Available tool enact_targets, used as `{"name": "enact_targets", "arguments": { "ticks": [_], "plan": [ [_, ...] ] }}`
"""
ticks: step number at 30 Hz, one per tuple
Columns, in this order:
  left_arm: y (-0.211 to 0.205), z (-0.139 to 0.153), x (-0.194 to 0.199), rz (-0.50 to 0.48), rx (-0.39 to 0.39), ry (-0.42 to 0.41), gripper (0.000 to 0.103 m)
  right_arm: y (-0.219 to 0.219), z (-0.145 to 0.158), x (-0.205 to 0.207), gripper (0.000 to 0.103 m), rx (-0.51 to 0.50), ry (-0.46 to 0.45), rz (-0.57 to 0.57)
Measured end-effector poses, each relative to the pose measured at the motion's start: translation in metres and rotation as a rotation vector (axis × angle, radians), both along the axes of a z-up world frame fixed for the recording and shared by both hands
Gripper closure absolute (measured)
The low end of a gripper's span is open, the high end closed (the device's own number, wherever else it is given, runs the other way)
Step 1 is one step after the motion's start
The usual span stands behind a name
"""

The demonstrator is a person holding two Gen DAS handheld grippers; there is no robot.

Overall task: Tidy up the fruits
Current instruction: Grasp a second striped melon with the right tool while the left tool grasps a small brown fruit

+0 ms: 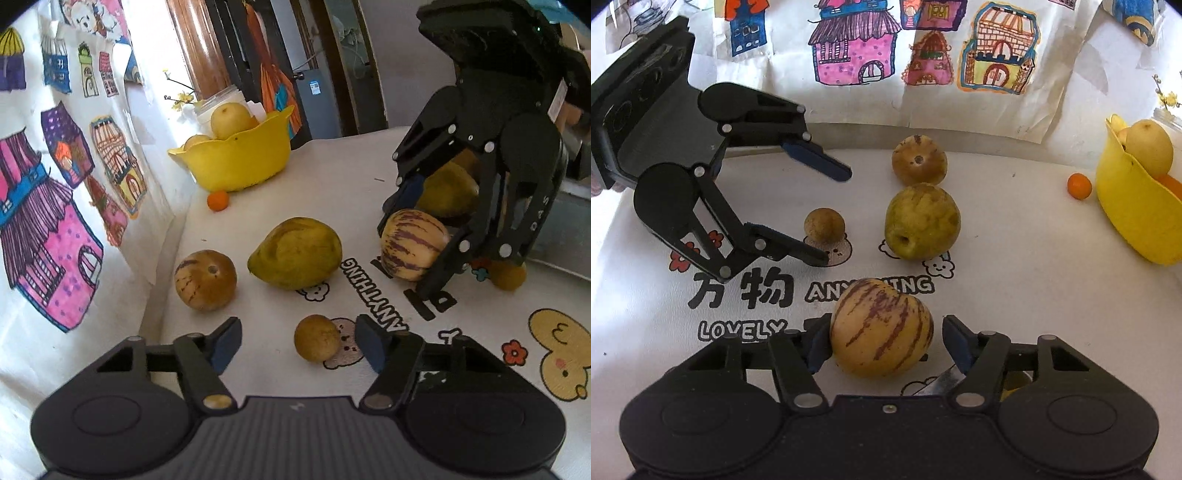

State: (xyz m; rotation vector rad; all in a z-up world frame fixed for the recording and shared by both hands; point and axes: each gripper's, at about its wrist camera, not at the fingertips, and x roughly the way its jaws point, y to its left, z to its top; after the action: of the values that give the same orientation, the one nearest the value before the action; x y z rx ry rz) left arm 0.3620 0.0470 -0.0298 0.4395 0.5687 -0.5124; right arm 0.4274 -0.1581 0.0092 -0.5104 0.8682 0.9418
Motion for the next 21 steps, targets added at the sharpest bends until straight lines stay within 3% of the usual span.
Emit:
{"name": "enact_targets", "arguments": {
  "ticks": [8, 21],
  "plan": [
    [0.000, 0.000, -0.002, 0.011, -0.036, 0.040, 0.049, 0.000, 0.000, -0.002, 0.046, 0.021, 0.013, -0.020],
    [-0.002, 0.000, -0.005, 0.050, -0.085, 0.071, 0.075, -0.001, 0.001, -0.010, 0.046, 0.025, -0.010, -0.063]
  ]
}}
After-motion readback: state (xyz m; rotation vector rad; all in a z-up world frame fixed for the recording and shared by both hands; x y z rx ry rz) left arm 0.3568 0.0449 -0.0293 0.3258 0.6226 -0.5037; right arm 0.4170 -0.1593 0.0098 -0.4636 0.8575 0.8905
